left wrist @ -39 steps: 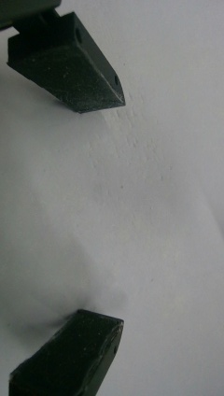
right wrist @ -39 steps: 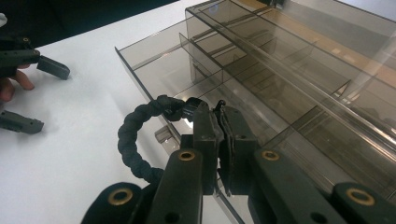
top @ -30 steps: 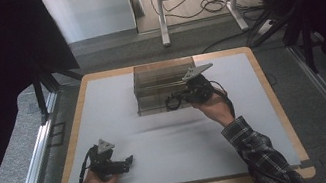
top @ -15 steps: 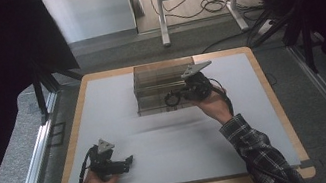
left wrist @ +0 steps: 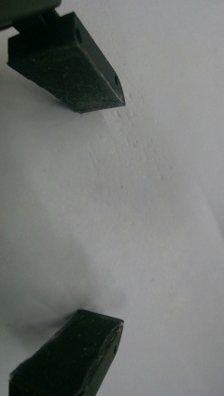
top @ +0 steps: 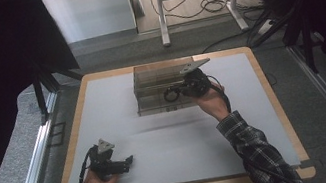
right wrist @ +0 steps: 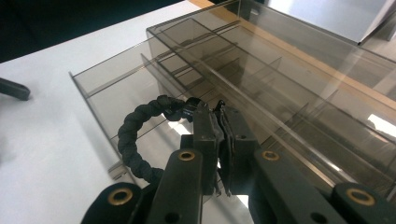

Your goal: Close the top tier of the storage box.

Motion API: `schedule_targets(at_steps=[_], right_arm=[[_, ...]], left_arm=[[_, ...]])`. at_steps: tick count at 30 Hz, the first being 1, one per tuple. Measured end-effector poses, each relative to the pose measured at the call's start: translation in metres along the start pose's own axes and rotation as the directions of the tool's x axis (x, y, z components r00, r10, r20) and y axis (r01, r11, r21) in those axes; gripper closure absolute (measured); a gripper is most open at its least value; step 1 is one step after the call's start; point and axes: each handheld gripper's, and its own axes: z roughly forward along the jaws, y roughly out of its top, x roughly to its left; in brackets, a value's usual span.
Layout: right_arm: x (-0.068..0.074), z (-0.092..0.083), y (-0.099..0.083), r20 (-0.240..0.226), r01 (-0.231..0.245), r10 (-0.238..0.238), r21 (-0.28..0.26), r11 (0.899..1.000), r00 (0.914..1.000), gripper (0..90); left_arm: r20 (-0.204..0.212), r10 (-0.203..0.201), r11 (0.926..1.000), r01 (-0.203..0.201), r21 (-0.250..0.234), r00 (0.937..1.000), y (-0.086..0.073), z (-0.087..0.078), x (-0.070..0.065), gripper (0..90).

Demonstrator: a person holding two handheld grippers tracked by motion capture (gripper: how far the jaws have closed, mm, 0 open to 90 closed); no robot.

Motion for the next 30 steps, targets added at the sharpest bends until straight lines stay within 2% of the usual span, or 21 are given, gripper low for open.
schedule_targets(at_steps=[6,19,30], right_arm=[[-0.001,0.006,0.000,0.018,0.006,-0.007,0.009,1.000,0.9998,85.4],[0.006,0.015,-0.007,0.039,0.047,-0.049,0.040,0.998,0.9981,84.9],[0.010,0.022,-0.011,0.029,0.062,-0.064,0.065,0.996,0.9975,83.9]], left_arm=[[-0.001,0.001,1.0000,-0.001,0.000,1.0000,0.000,0.000,0.000,0.0],[-0.001,0.001,1.0000,-0.001,0.000,1.0000,0.000,0.000,0.000,0.0],[-0.001,0.001,1.0000,-0.001,-0.001,1.0000,0.000,0.000,0.000,0.0]])
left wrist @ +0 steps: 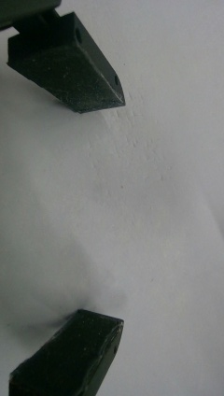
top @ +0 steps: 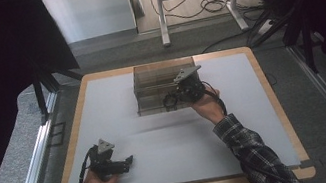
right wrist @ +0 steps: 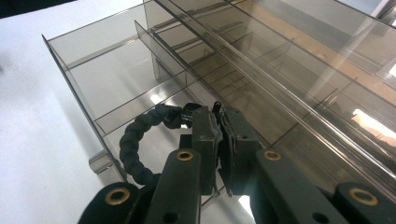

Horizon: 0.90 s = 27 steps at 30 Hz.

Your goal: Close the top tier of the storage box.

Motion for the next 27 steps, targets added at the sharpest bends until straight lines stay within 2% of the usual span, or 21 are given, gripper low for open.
schedule_targets(at_steps=[5,14,27], right_arm=[[-0.001,-0.002,0.001,-0.013,-0.011,0.011,-0.012,1.000,0.9999,79.9],[0.001,-0.007,0.003,-0.032,-0.005,0.004,-0.022,1.000,0.9995,78.8],[0.009,-0.019,0.007,-0.074,0.021,-0.023,-0.029,0.999,0.9970,73.8]], left_arm=[[0.000,0.000,1.0000,0.000,0.000,1.0000,0.000,0.000,0.000,0.0],[0.000,0.000,1.0000,0.000,0.001,1.0000,0.000,0.000,0.000,0.0],[0.000,0.000,1.0000,0.000,0.001,1.0000,0.000,0.000,0.000,0.0]])
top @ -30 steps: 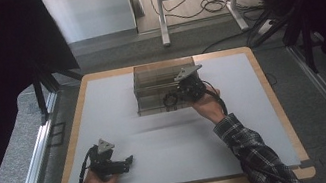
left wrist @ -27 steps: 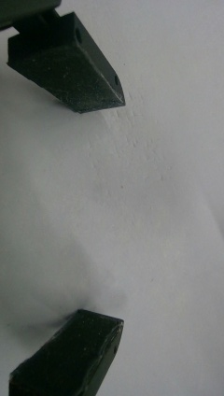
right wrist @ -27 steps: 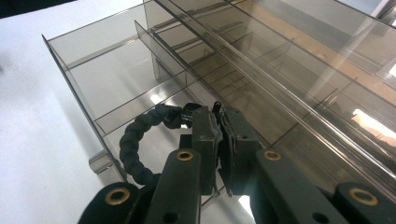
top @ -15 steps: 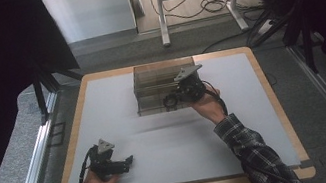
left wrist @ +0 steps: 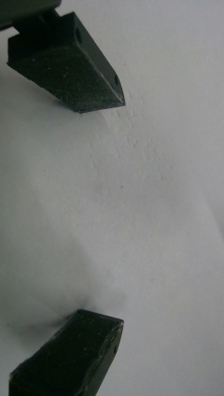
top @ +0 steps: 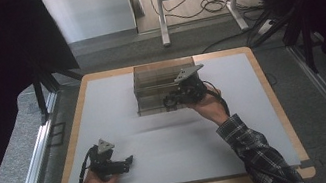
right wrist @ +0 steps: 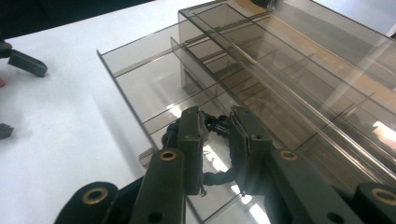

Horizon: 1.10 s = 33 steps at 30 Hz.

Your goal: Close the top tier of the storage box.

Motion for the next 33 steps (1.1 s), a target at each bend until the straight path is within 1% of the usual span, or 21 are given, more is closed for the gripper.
schedule_targets(at_steps=[14,33], right_arm=[[0.011,-0.010,-0.003,-0.033,0.023,-0.023,-0.007,1.000,0.9992,66.3],[0.027,-0.018,-0.012,-0.057,0.050,-0.051,-0.005,0.999,0.9971,54.4]], left_arm=[[0.000,0.000,1.0000,0.000,0.000,1.0000,0.000,0.000,0.000,0.0],[-0.001,0.001,1.0000,-0.001,0.000,1.0000,0.000,0.000,0.000,0.0]])
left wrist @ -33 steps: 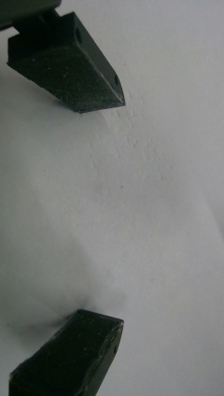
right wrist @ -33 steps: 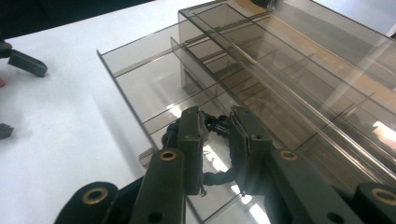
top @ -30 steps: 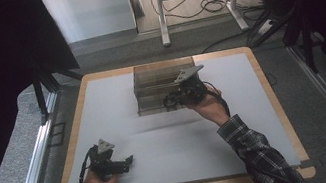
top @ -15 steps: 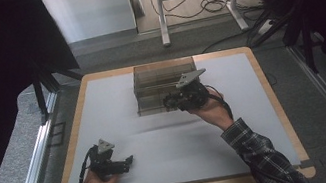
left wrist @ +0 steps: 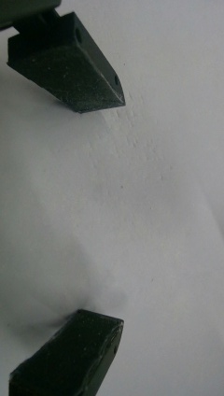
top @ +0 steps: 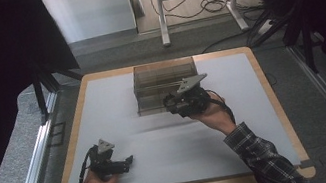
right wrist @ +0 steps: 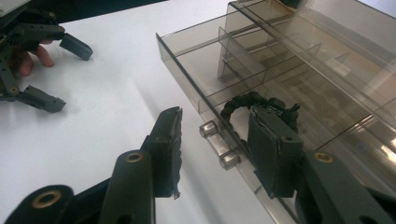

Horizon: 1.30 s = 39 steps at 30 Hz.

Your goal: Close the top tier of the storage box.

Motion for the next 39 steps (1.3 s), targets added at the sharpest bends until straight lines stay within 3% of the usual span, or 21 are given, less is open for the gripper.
schedule_targets(at_steps=[19,39], right_arm=[[0.010,0.002,-0.017,-0.031,0.008,-0.007,0.021,1.000,0.9995,47.5],[0.008,0.008,-0.032,-0.024,-0.012,0.013,0.041,0.999,0.9996,42.9]], left_arm=[[0.000,0.002,1.0000,-0.002,0.000,1.0000,0.000,0.000,0.000,0.0],[0.001,-0.001,1.0000,0.001,-0.001,1.0000,0.000,0.000,0.000,0.0]])
